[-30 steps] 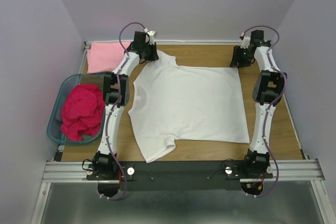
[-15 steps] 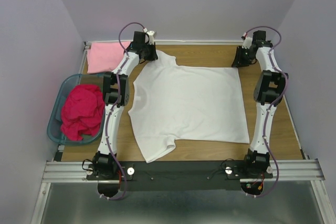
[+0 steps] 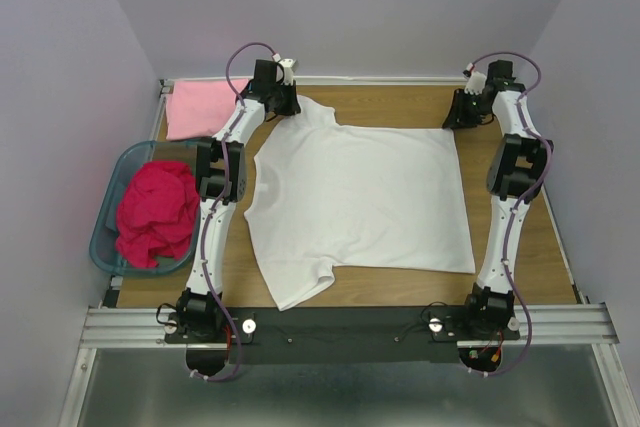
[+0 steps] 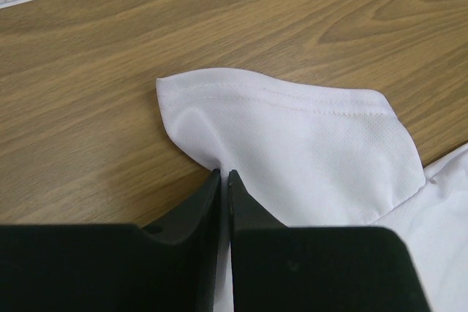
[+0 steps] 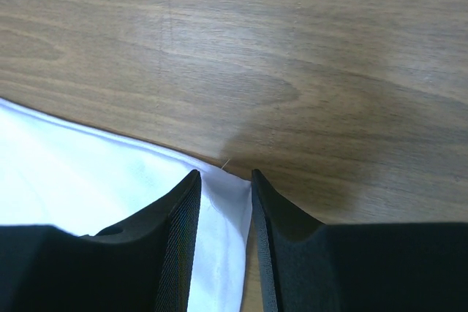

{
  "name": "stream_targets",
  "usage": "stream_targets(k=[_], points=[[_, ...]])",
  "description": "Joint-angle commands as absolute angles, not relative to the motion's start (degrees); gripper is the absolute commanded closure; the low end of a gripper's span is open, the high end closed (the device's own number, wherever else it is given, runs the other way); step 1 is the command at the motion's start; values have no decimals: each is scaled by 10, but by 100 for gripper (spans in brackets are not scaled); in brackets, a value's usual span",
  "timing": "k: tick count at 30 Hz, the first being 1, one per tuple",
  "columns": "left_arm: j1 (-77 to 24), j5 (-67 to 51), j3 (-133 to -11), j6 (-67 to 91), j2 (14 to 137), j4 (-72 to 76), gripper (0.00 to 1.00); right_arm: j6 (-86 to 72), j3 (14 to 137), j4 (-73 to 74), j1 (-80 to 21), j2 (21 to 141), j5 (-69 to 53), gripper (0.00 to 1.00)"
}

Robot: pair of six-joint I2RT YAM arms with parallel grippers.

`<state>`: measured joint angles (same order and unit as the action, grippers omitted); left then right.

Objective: Fold and stack the t-shirts
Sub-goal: Fold the tshirt

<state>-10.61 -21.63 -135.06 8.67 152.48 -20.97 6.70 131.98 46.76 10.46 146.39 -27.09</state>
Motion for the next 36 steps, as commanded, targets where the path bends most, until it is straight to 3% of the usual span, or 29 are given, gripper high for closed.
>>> stream_targets(k=[1,10,15,17,26,36], points=[[-104,-224,-1343,91,1535,-203,85,94,1312,476,105,1480,-301,59],[-103,-226,-1339,92,1533,-203,90,112,1310,483,105,1480,-292,72],[-102,-228,-1338,90,1530,-200,99,114,1310,483,105,1477,-296,88],[-99,-233,-1336,90,1526,-195,100,114,1313,483,105,1477,-297,99],[-95,-276,-1318,51,1478,-157,100,108,1314,483,105,1457,-316,99],[-92,-296,-1211,-4,1377,-100,100,112,1282,483,105,1417,-329,100]])
